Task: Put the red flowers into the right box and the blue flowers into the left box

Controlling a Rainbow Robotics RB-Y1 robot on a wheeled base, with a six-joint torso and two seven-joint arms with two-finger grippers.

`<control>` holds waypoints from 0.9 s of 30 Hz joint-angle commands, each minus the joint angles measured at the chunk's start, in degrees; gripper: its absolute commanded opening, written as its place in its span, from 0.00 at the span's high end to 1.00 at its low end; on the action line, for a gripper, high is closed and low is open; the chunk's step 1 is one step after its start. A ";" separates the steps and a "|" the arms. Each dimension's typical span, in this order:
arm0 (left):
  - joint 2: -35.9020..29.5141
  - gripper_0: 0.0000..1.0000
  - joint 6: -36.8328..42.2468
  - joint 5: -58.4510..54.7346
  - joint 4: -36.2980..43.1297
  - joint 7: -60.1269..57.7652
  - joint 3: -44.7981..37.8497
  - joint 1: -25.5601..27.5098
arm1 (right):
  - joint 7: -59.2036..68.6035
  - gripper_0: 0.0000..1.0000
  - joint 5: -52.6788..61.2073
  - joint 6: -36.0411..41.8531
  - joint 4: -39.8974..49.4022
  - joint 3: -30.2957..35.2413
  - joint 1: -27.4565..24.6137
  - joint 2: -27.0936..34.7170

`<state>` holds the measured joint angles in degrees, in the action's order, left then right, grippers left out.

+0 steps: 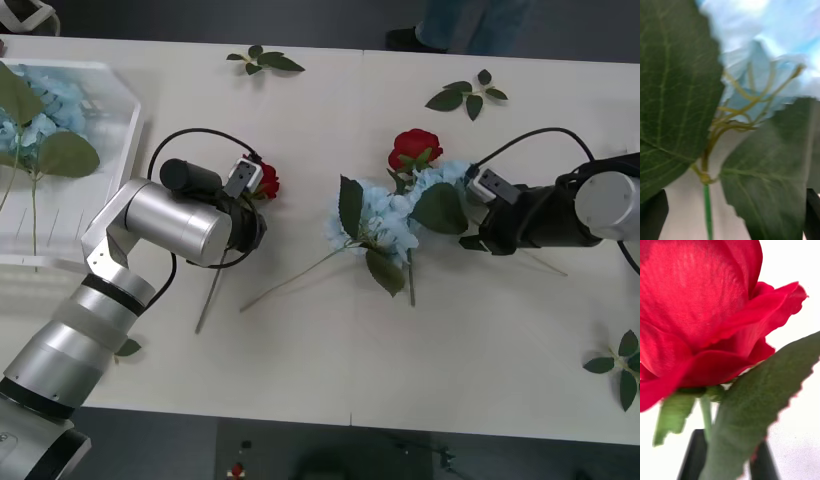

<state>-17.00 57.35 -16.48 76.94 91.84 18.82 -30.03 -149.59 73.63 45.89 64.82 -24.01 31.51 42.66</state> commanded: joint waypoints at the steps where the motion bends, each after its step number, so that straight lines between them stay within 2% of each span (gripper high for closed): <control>1: -0.41 1.00 -0.74 -0.40 0.58 0.09 0.08 -0.82 | 1.94 0.75 -0.15 -0.10 0.48 0.45 2.06 0.50; 2: -0.76 1.00 -1.18 -1.98 0.84 0.09 -0.01 -0.82 | 2.11 1.00 -0.15 -0.02 0.48 0.45 2.06 0.41; 5: -2.34 1.00 -2.41 -6.55 5.15 0.09 -0.89 0.59 | 2.46 1.00 -0.06 -0.10 0.48 0.45 2.06 0.41; 16: -8.23 1.00 -2.77 -23.25 33.19 0.88 -10.21 11.84 | 3.43 1.00 9.69 0.86 0.39 1.24 3.03 2.61; 20: -8.23 1.00 -5.40 -30.19 37.93 1.24 -12.32 13.51 | 3.52 1.00 12.95 2.53 0.48 2.56 2.94 3.49; 25: -8.23 1.00 -14.37 -42.41 37.05 5.63 -11.88 13.33 | 3.52 1.00 14.00 3.15 0.39 3.18 2.94 3.75; 26: -8.23 1.00 -15.77 -43.90 36.88 7.83 -11.44 12.89 | 3.52 0.69 14.09 3.06 0.48 3.18 2.94 4.01; 27: -8.23 1.00 -16.65 -45.22 36.79 9.50 -11.17 12.54 | 3.52 0.24 14.09 2.88 0.39 3.18 2.94 4.28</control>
<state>-24.70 43.05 -59.20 112.99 92.89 6.35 -15.56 -147.97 86.96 49.18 64.73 -20.50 32.89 44.33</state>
